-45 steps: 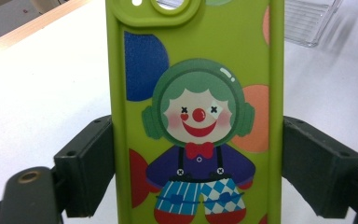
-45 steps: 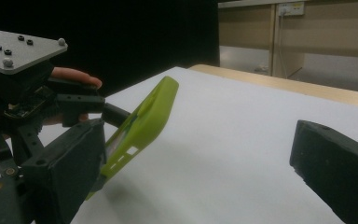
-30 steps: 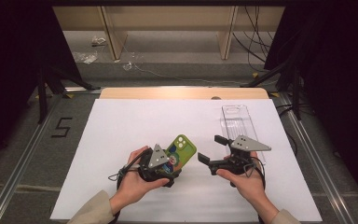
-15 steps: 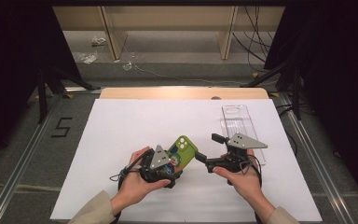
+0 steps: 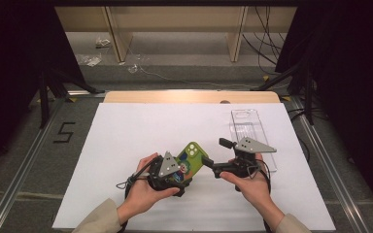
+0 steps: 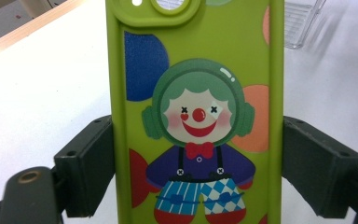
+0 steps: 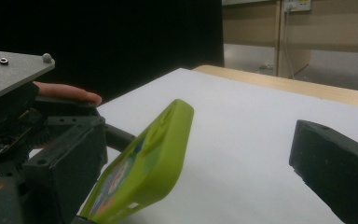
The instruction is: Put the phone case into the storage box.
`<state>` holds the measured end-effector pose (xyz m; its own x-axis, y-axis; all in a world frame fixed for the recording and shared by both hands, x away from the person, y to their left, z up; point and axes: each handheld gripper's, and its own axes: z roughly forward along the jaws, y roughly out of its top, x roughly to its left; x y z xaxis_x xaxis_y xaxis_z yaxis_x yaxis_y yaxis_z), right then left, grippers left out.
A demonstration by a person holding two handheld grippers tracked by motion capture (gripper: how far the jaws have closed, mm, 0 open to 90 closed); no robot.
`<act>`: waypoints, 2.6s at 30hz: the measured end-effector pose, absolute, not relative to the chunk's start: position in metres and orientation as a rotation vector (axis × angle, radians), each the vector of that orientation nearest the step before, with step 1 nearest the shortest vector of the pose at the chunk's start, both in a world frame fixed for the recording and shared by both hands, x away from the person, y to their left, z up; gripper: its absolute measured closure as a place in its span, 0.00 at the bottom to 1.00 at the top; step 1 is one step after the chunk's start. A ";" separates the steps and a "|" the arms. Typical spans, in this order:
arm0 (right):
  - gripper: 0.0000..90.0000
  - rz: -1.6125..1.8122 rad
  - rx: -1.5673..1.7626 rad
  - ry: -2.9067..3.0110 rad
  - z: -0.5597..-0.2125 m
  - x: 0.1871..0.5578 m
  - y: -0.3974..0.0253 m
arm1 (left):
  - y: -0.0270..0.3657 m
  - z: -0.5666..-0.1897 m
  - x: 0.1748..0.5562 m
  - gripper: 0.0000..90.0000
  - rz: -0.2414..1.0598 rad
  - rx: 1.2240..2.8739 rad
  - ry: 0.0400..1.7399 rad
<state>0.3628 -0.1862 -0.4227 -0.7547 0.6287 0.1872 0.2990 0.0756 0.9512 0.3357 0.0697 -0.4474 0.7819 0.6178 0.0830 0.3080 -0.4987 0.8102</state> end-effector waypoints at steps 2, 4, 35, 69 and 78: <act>0.06 1.733 0.932 2.082 -0.422 0.363 -0.186 | 0.070 -0.447 0.336 0.18 0.465 2.120 0.686; 0.06 1.730 0.932 2.081 -0.422 0.364 -0.185 | 0.069 -0.447 0.336 0.18 0.467 2.120 0.687; 0.07 1.722 0.940 2.084 -0.423 0.374 -0.175 | 0.061 -0.450 0.333 0.18 0.479 2.121 0.668; 0.09 1.703 0.957 2.134 -0.429 0.382 -0.158 | 0.057 -0.451 0.332 0.18 0.492 2.113 0.660; 0.15 1.694 0.967 2.149 -0.431 0.384 -0.153 | 0.057 -0.451 0.332 0.18 0.493 2.110 0.663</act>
<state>0.3836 -0.1533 -0.4313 -0.7526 0.6247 0.2080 0.3483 0.1096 0.9310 0.3318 0.0572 -0.4508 0.7817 0.6143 0.1076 0.2800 -0.4998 0.8196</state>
